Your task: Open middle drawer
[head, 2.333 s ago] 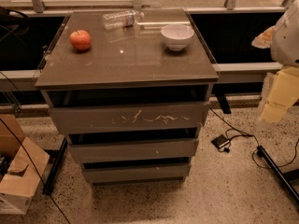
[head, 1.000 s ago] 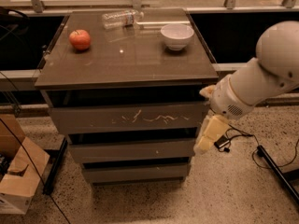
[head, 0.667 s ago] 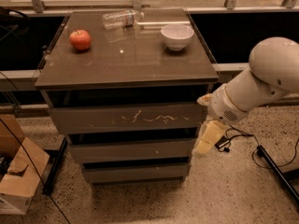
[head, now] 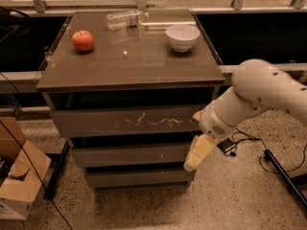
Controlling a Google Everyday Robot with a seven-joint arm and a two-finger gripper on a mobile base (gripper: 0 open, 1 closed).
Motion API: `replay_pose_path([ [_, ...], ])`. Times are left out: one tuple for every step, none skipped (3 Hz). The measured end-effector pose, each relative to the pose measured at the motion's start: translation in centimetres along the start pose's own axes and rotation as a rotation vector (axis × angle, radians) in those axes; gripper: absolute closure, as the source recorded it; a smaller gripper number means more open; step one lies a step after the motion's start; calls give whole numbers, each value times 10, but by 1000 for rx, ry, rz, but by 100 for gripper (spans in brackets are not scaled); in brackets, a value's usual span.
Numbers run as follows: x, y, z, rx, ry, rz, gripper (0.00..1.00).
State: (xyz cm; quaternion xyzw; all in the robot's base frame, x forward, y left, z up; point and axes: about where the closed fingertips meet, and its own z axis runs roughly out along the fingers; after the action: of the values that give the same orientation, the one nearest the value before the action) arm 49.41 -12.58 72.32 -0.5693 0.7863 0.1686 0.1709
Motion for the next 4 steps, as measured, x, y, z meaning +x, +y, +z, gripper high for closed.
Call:
replay_pose_path([
  [10,-6,60,-37,-24,25,0],
  [24,-9,113,-54,-88,74,0],
  [34,-23,157,-41,-168,119,0],
  [45,-46,202,-50,-231,160,0],
])
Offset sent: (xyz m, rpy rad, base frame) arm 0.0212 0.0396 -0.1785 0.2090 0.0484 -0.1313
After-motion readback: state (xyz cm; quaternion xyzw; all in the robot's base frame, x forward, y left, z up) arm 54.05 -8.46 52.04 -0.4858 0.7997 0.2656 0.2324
